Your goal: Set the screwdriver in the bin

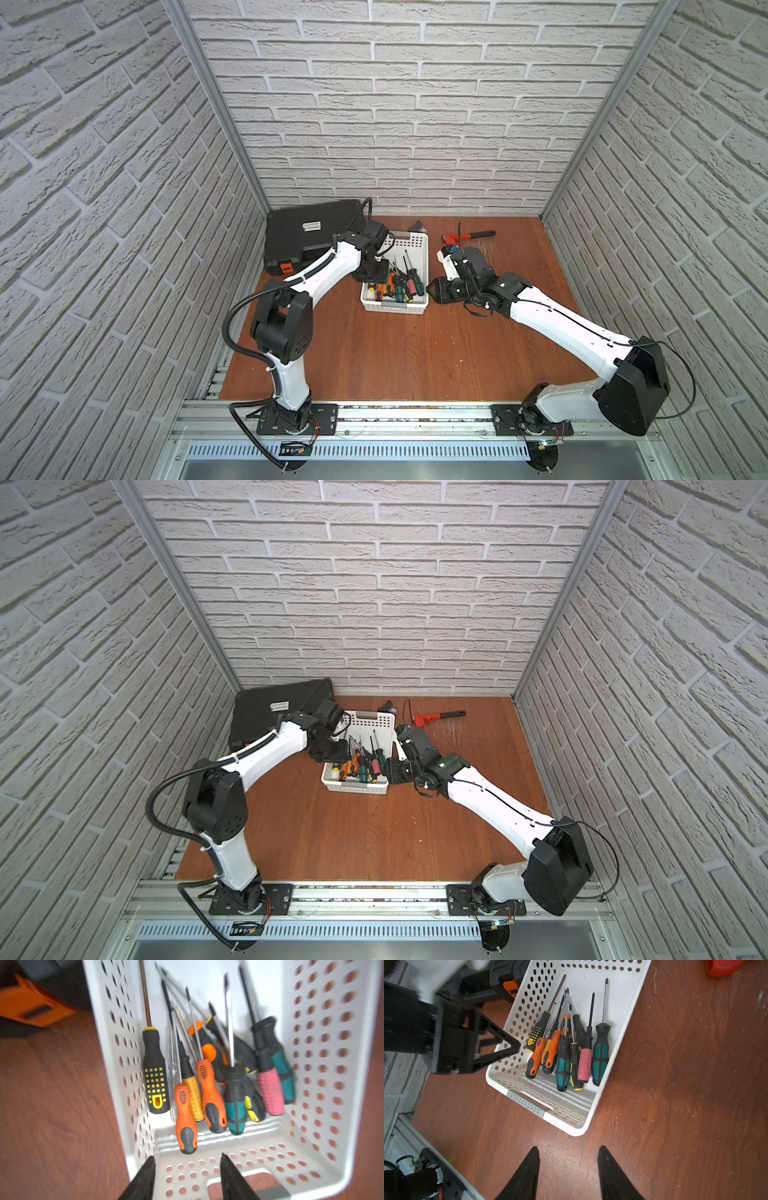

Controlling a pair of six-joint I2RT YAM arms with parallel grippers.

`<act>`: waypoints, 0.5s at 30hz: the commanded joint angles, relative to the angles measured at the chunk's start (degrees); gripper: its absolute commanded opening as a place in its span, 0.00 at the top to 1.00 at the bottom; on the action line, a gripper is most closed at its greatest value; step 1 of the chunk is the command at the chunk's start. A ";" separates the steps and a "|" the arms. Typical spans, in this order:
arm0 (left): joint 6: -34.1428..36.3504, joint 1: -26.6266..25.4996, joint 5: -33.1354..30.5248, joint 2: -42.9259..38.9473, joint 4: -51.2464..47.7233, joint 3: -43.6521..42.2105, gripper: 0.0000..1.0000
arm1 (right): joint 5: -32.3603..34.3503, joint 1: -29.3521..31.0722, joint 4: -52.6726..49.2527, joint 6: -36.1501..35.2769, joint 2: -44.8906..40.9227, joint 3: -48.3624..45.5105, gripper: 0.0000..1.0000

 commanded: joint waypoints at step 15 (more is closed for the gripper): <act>7.34 19.55 -16.54 -29.95 23.81 -28.09 0.02 | 26.80 -5.68 17.51 -27.09 -16.40 -3.58 0.01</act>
